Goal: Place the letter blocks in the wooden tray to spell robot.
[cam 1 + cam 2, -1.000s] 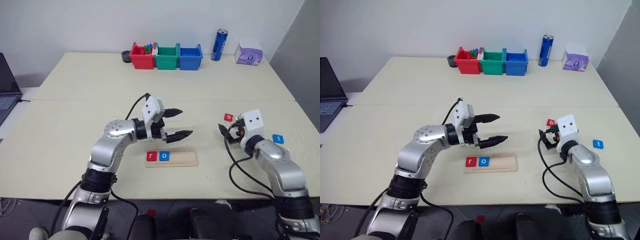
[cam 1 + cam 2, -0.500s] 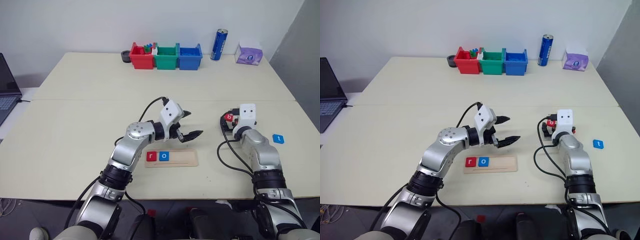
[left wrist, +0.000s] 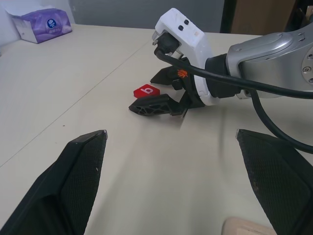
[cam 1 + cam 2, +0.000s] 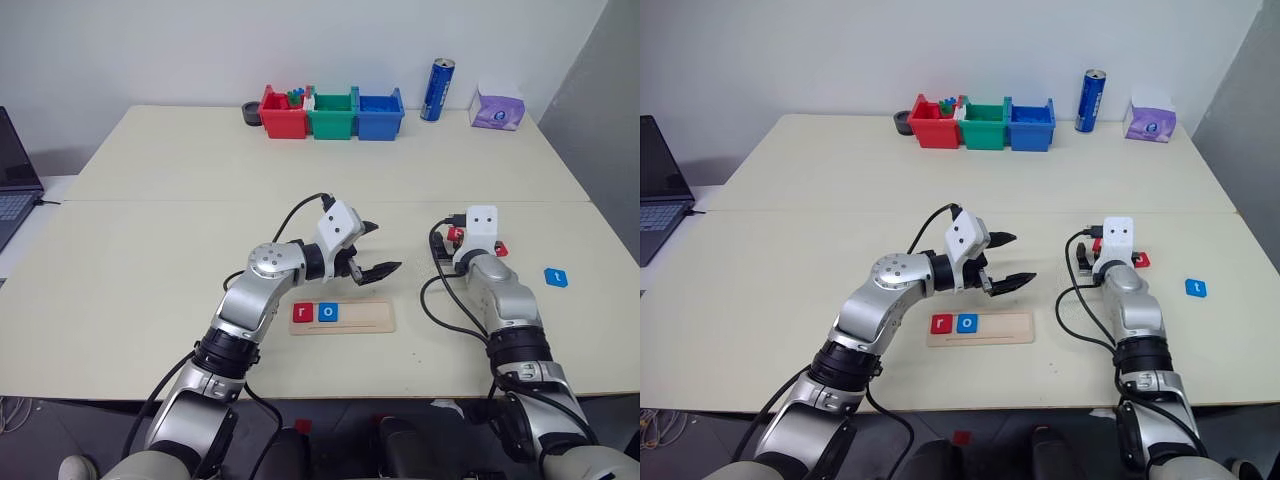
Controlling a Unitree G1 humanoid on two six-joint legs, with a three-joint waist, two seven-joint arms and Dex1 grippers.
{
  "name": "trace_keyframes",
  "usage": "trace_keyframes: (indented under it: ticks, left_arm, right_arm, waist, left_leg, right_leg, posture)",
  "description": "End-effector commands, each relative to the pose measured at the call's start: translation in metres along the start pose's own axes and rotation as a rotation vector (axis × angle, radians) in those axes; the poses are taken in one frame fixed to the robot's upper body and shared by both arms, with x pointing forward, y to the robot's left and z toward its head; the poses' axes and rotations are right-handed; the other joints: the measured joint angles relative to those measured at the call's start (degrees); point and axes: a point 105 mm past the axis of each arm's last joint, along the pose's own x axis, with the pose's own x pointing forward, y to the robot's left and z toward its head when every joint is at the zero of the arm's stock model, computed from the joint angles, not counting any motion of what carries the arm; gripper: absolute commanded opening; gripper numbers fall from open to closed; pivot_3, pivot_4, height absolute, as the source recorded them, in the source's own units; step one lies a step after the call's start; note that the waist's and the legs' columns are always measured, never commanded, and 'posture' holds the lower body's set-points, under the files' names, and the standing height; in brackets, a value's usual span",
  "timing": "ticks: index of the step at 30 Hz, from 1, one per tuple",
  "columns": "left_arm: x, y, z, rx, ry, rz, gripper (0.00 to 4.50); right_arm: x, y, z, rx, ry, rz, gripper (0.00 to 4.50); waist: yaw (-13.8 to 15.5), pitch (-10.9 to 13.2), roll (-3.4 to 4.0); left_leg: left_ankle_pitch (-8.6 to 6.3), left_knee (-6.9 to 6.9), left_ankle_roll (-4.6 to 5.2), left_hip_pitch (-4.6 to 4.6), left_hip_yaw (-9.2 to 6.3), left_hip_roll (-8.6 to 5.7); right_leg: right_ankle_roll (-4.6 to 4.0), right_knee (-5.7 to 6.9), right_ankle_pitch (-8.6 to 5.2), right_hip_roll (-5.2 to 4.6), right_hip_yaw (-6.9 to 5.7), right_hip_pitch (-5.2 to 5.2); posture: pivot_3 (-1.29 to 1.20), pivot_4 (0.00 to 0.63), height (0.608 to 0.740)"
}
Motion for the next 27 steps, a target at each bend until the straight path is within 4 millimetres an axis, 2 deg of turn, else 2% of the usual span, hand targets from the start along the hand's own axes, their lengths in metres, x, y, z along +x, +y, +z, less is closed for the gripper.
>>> trace_keyframes:
  ticks: [1,7,8,11,14,18,22,27]
  left_arm:
    - [-0.002,-0.001,0.017,0.035,-0.051,-0.006,4.5]
    - [-0.003,-0.002,0.016,0.034,-0.047,-0.007,4.5]
    - [-0.004,-0.002,0.016,0.035,-0.047,-0.009,4.5]
    - [-0.006,-0.005,0.016,0.031,-0.049,-0.015,4.5]
    - [-0.013,-0.014,0.016,0.036,-0.048,-0.057,4.5]
    - [-0.034,-0.027,0.011,0.051,-0.021,-0.133,4.5]
    - [-0.057,-0.038,0.005,0.072,0.016,-0.221,4.5]
    - [-0.074,-0.042,-0.001,0.081,0.063,-0.26,4.5]
  right_arm:
    - [0.001,-0.005,-0.004,-0.01,0.013,-0.037,3.86]
    - [-0.004,-0.004,-0.006,-0.008,0.009,-0.047,1.68]
    - [-0.005,-0.004,-0.007,-0.007,0.008,-0.05,1.45]
    - [-0.014,0.001,-0.007,-0.011,0.005,-0.036,1.46]
    - [-0.032,0.013,-0.005,-0.034,0.004,0.034,1.46]
    - [-0.072,0.036,-0.005,-0.058,0.028,0.16,1.46]
    - [-0.112,0.059,-0.014,-0.047,0.097,0.268,1.46]
    - [-0.143,0.07,-0.023,-0.057,0.168,0.321,1.46]
  waist:
    - [0.01,0.0,0.01]
    - [0.3,-0.01,0.01]
    - [0.31,-0.01,0.01]
    - [0.3,-0.01,0.02]
    - [0.2,-0.02,0.04]
    - [0.06,-0.03,0.07]
    - [0.0,-0.02,0.09]
    - [0.08,-0.02,0.09]
  left_leg:
    - [0.0,0.0,0.0,0.01,0.0,0.0]
    - [0.0,0.02,0.0,-0.01,-0.04,0.0]
    - [0.0,0.03,0.0,-0.02,-0.04,0.0]
    - [0.0,0.02,0.0,-0.05,-0.04,0.01]
    - [0.0,-0.05,0.0,-0.06,-0.06,0.05]
    - [0.0,-0.11,0.0,-0.06,-0.08,0.08]
    - [-0.01,-0.12,0.0,-0.02,-0.1,0.07]
    - [-0.01,-0.08,0.01,-0.02,-0.1,0.03]
  right_leg:
    - [0.0,0.02,0.0,0.0,-0.01,0.0]
    - [0.0,0.04,0.0,-0.06,-0.04,0.01]
    - [0.0,0.02,0.0,-0.08,-0.04,0.01]
    - [0.01,-0.05,0.0,-0.09,-0.04,0.02]
    - [0.02,-0.1,-0.01,-0.07,-0.05,0.01]
    - [0.01,-0.15,-0.02,-0.04,-0.06,0.0]
    - [-0.02,-0.11,-0.04,0.03,-0.06,-0.01]
    - [0.0,-0.1,-0.05,0.03,-0.08,0.01]
  posture:
    - [0.0,0.15,0.74]
    - [0.0,0.15,0.74]
    - [0.0,0.15,0.74]
    - [0.0,0.15,0.74]
    - [0.0,0.15,0.74]
    - [0.0,0.15,0.74]
    - [0.0,0.15,0.74]
    - [0.0,0.15,0.74]
